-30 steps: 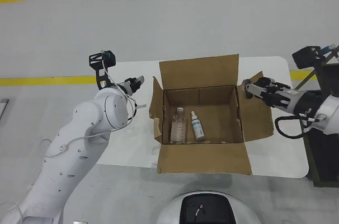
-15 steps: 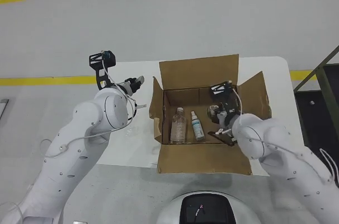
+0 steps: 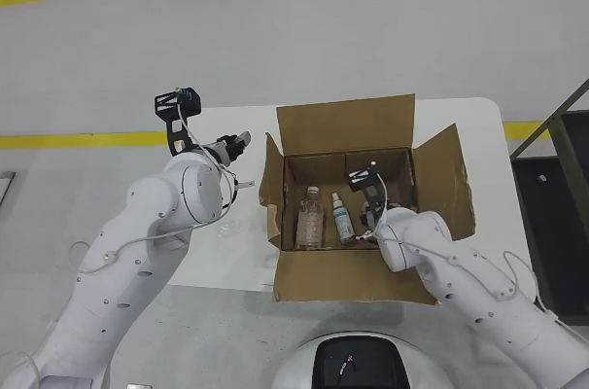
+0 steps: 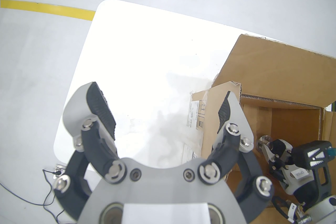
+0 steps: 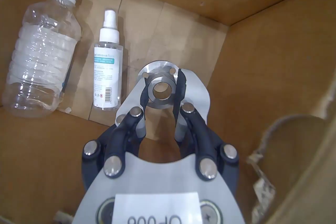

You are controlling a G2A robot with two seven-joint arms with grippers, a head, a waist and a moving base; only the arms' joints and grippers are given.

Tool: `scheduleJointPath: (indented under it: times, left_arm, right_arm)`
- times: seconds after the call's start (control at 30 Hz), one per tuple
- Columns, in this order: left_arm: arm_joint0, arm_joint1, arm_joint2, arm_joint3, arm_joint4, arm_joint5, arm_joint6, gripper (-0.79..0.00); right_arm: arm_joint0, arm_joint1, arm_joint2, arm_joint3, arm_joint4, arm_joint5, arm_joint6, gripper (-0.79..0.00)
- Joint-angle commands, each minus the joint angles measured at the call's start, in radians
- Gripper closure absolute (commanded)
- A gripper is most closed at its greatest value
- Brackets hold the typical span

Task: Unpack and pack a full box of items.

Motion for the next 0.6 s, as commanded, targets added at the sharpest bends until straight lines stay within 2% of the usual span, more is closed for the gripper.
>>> scheduleJointPath:
  times: [0.0,0.23,0.37,0.57]
  left_arm:
    - [0.0,0.0,0.0,0.0,0.0,0.0,0.0,-0.785]
    - [0.0,0.0,0.0,0.0,0.0,0.0,0.0,-0.785]
    - [0.0,0.0,0.0,0.0,0.0,0.0,0.0,-0.785]
    - [0.0,0.0,0.0,0.0,0.0,0.0,0.0,-0.785]
  right_arm:
    - [0.012,-0.009,-0.007,0.033,0.018,-0.011,-0.004,0.0]
    - [0.036,-0.031,-0.023,0.114,0.027,-0.044,-0.009,0.0]
    - [0.043,-0.04,-0.019,0.136,0.036,-0.055,-0.009,-0.157]
    - [0.043,-0.048,-0.009,0.143,0.032,-0.073,-0.008,-0.299]
